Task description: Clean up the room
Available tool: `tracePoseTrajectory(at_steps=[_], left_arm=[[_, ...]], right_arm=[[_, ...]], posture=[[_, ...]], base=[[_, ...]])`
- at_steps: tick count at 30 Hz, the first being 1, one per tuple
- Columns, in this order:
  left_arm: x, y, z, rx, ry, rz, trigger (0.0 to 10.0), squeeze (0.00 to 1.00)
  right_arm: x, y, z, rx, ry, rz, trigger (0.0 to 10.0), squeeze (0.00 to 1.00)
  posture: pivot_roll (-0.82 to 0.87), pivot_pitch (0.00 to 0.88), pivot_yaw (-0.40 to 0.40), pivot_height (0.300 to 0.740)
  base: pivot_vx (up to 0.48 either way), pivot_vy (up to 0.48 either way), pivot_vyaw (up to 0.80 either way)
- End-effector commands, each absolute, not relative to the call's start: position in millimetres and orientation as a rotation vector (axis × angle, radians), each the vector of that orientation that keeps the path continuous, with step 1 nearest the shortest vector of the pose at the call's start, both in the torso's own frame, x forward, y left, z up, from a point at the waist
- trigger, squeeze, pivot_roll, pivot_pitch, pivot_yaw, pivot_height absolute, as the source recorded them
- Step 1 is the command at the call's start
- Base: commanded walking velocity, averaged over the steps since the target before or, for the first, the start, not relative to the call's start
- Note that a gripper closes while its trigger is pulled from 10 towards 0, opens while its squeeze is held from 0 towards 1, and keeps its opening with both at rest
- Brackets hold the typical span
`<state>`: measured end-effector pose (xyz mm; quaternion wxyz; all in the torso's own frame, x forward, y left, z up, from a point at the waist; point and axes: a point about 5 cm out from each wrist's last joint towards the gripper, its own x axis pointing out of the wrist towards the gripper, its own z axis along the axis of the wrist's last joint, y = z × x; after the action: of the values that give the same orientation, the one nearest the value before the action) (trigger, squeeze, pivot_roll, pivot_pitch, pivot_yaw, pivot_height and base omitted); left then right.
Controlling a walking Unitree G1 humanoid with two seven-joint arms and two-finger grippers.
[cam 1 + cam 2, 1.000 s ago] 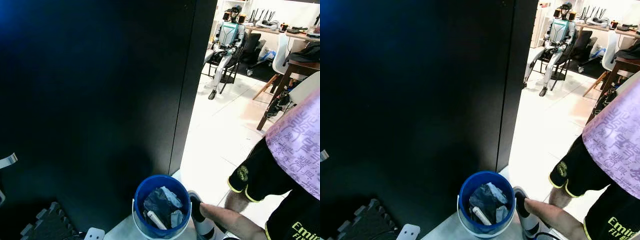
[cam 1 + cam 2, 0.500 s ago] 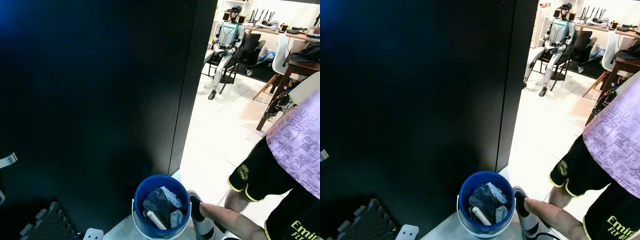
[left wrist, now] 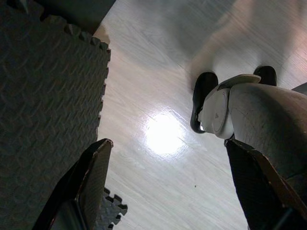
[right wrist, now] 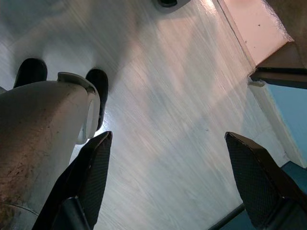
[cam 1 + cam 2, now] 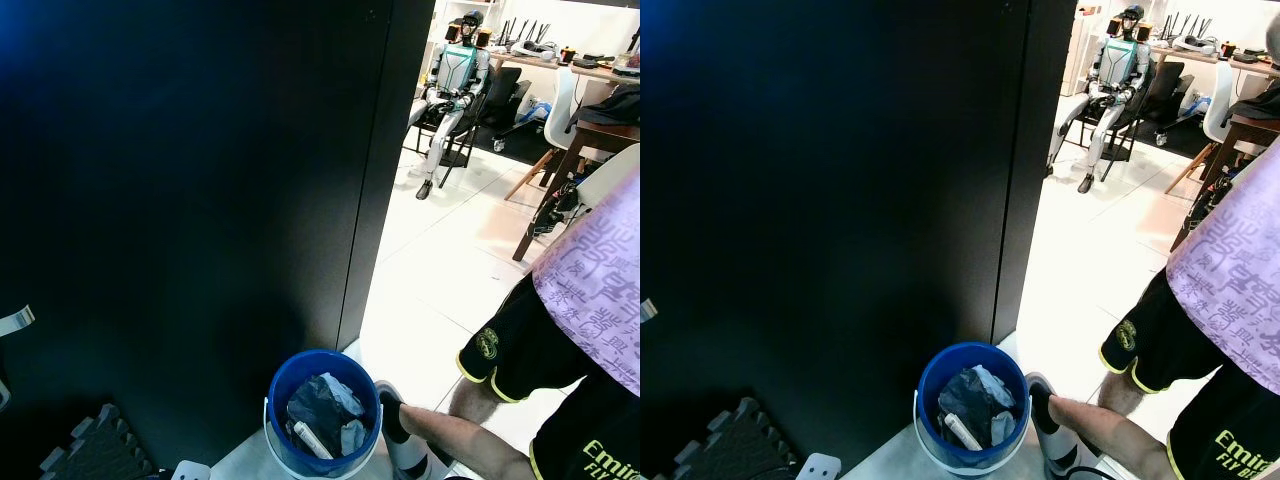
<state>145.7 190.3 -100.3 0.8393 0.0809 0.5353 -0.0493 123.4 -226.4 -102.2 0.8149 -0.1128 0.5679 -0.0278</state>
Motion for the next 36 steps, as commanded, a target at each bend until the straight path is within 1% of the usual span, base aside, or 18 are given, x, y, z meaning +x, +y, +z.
tracePoseTrajectory(at_steps=[1,11,36], left_arm=[[144.6,192.4,-100.5,0.183,1.141,-0.113,10.0,0.0],[145.1,192.5,-100.4,0.174,1.148,-0.106,10.0,0.0],[145.6,188.9,-100.8,0.194,1.154,-0.128,10.0,0.0]], right_arm=[[127.1,-225.1,-101.4,-0.239,1.205,-0.054,10.0,0.0],[125.4,-226.0,-101.7,-0.242,1.213,-0.051,10.0,0.0],[126.4,-230.2,-100.5,-0.273,1.216,-0.038,10.0,0.0]], posture=[[0.06,0.0,-0.058,0.74],[0.06,0.0,-0.061,0.74],[0.06,0.0,-0.072,0.74]], base=[[0.0,0.0,0.0],[0.0,0.0,0.0],[-0.324,0.0,0.0]])
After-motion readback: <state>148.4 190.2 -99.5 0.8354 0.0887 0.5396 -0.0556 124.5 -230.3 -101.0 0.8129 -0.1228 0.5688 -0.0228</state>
